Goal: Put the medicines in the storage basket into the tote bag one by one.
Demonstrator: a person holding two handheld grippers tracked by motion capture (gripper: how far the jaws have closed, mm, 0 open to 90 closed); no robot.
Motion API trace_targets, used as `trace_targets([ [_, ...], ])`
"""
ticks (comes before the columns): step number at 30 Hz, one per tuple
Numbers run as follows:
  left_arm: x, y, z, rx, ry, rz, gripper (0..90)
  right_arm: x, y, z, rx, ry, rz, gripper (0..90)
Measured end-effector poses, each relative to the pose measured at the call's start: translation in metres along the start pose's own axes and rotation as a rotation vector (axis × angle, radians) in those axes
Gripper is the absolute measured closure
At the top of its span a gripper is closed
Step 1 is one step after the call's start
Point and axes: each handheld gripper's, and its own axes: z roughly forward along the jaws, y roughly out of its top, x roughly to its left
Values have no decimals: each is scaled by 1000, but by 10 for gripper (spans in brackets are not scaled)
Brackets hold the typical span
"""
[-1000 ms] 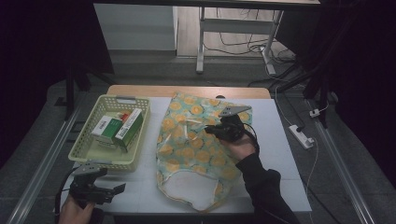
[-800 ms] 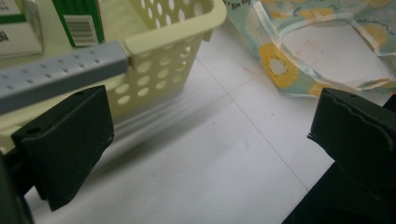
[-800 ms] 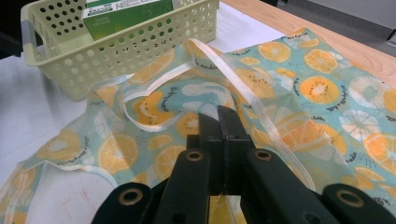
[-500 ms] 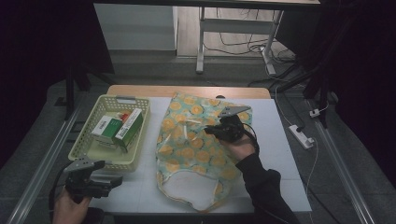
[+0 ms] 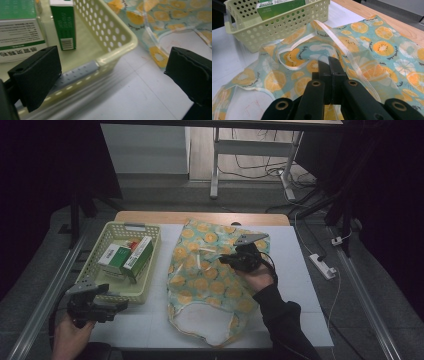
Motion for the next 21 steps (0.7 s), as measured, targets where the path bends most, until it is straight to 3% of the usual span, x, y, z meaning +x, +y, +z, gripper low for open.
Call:
trace_targets([
  [8, 12, 7, 2, -7, 36, -23, 0, 0, 0, 0, 1, 0, 0, 896],
  [12, 23, 14, 7, 29, 41, -54, 0, 0, 0, 1, 1, 0, -2, 896],
  [21, 35, 27, 13, 50, 80, -64, 0, 0, 0, 0, 1, 0, -1, 896],
])
